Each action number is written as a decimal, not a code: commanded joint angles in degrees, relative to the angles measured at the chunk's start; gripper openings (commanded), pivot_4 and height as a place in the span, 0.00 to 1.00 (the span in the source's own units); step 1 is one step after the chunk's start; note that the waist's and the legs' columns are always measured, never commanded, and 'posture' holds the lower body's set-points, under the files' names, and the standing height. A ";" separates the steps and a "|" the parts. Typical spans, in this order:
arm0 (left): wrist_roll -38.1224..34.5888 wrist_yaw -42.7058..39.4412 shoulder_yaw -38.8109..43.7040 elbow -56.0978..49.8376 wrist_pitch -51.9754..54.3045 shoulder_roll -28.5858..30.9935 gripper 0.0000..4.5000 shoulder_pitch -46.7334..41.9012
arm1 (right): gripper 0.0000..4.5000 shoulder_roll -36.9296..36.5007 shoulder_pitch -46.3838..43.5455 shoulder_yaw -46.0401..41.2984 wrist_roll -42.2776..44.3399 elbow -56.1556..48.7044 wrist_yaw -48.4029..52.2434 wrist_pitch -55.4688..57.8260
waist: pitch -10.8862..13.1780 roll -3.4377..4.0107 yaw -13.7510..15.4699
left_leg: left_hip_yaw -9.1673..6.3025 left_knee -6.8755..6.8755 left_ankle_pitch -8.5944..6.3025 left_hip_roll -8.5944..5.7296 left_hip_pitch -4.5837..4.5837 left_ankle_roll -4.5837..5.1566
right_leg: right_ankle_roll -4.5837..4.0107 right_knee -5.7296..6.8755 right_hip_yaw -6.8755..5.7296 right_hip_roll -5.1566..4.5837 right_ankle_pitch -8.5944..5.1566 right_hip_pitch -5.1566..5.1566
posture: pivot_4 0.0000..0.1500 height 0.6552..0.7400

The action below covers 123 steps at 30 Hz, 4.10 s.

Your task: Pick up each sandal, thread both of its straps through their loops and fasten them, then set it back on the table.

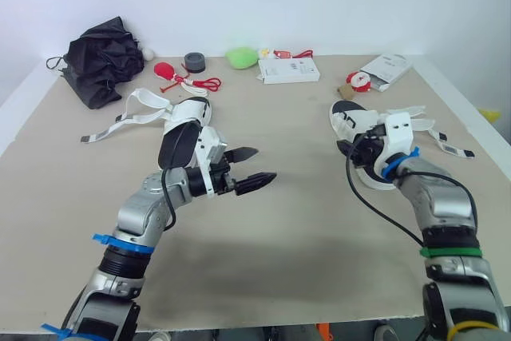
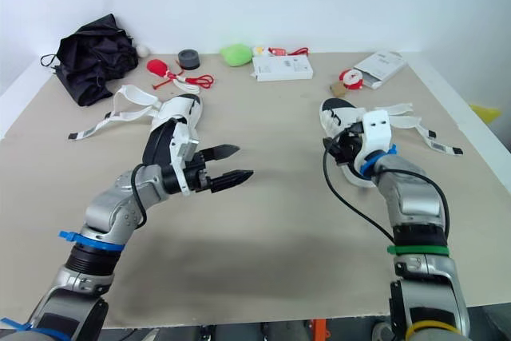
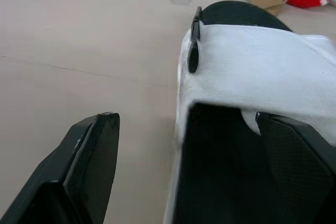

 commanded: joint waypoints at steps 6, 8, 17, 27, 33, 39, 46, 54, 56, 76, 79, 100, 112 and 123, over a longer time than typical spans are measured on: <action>1.72 1.44 1.73 0.95 -5.14 -1.42 1.00 -1.77 | 0.99 3.30 -11.45 1.12 -5.71 18.20 -0.63 -10.95 | 0.00 0.00 -0.22 | 0.23 0.00 0.00 0.04 0.05 0.00 | 0.02 0.00 0.06 0.02 0.08 -0.03 | 1.00 1.00; 1.99 1.95 1.94 1.15 -5.63 -1.66 1.00 -1.78 | 0.99 3.80 -12.97 0.96 -6.53 21.86 -1.06 -13.02 | 0.00 0.00 -0.25 | 0.27 0.00 0.01 0.03 0.06 0.01 | 0.03 0.00 0.15 0.01 0.10 -0.03 | 1.00 1.00; 1.58 5.34 4.35 -0.68 -6.03 -1.87 1.00 0.26 | 0.41 5.38 -16.31 -0.44 -7.22 32.99 -0.36 -22.06 | 0.00 0.00 -0.70 | 0.45 0.00 0.01 0.02 0.11 0.01 | 0.13 -0.02 0.43 -0.04 0.19 -0.02 | 1.00 1.00; -1.28 4.34 8.40 -2.04 -3.53 1.86 1.00 0.98 | 0.01 5.35 -16.32 -0.99 -6.55 33.77 5.65 -23.50 | 0.00 0.00 -1.40 | 0.47 0.00 0.03 0.05 0.12 0.02 | 0.12 -0.02 0.46 -0.03 0.22 -0.02 | 1.00 1.00; -3.86 2.06 9.76 -1.17 -1.61 3.91 1.00 -0.55 | 0.01 4.11 -14.52 -1.08 -4.16 28.58 14.68 -18.62 | 0.00 0.00 -1.44 | 0.48 -0.02 0.02 0.07 0.12 0.02 | 0.11 -0.02 0.46 -0.02 0.22 -0.04 | 1.00 1.00; -6.93 -4.37 9.57 -2.33 1.55 7.77 1.00 -0.06 | 0.01 -1.01 -6.95 4.03 2.16 5.63 36.59 -5.02 | 0.04 0.06 -1.49 | 0.47 -0.08 0.01 0.08 0.09 0.03 | 0.12 -0.05 0.46 0.00 0.21 -0.08 | 1.00 1.00; -6.91 -11.74 9.94 -2.10 1.70 14.54 1.00 -1.64 | 0.01 -8.20 -3.37 14.66 7.25 -15.31 56.35 6.01 | 0.07 0.10 -1.52 | 0.50 -0.08 0.01 0.09 0.04 0.04 | 0.16 -0.03 0.30 0.02 0.19 -0.21 | 1.00 1.00; -7.02 -14.74 9.08 -5.58 3.30 19.24 1.00 2.84 | 0.01 -6.31 -3.34 23.89 5.06 -20.08 62.17 3.31 | 0.08 0.08 -1.39 | 0.50 -0.06 0.02 0.09 -0.02 0.02 | 0.20 -0.02 0.28 -0.01 0.16 -0.27 | 1.00 1.00; -6.21 -15.46 7.85 -6.58 3.45 20.08 1.00 4.15 | 0.01 -5.46 -3.18 24.59 4.54 -19.16 61.97 1.97 | 0.08 0.06 -1.40 | 0.52 -0.06 0.00 0.08 -0.02 0.03 | 0.19 -0.03 0.30 -0.02 0.17 -0.27 | 1.00 1.00; 1.35 -25.28 2.80 -0.40 -2.65 24.87 0.04 3.64 | 0.00 0.01 0.03 26.09 2.29 -17.95 58.42 -2.83 | 0.08 0.05 -1.32 | 0.50 -0.04 0.05 0.14 -0.06 -0.03 | 0.14 0.04 0.26 0.06 0.18 -0.36 | 1.00 1.00; 4.53 -24.50 1.56 2.47 -4.24 24.57 0.04 1.78 | 0.00 0.10 -0.40 26.18 2.07 -17.12 58.70 -3.44 | 0.08 0.05 -1.33 | 0.52 -0.03 0.05 0.13 -0.07 -0.03 | 0.19 0.04 0.27 0.05 0.16 -0.37 | 1.00 1.00; 15.13 -19.07 -4.54 4.56 -10.79 21.15 0.04 4.21 | 0.00 0.73 -3.54 26.07 -0.49 -8.23 61.72 -8.32 | 0.07 0.04 -1.31 | 0.54 0.18 0.17 0.15 0.01 0.02 | 0.20 0.38 0.31 0.05 0.18 -0.38 | 1.00 1.00; 16.31 -21.37 -7.75 7.67 -13.15 17.25 0.04 0.56 | 0.00 0.21 -2.77 25.42 -0.11 -10.16 61.14 -7.14 | 0.06 0.03 -1.22 | 0.54 0.35 0.27 0.12 0.06 0.11 | 0.31 0.48 0.28 -0.02 0.25 -0.28 | 1.00 1.00; 15.01 -27.76 -8.21 14.38 -15.41 16.01 0.04 4.71 | 0.00 -0.44 -1.85 24.96 -0.07 -12.12 60.41 -6.06 | 0.02 0.03 -1.25 | 0.48 0.32 0.24 0.08 0.05 0.16 | 0.22 0.48 0.24 -0.04 0.20 -0.28 | 1.00 1.00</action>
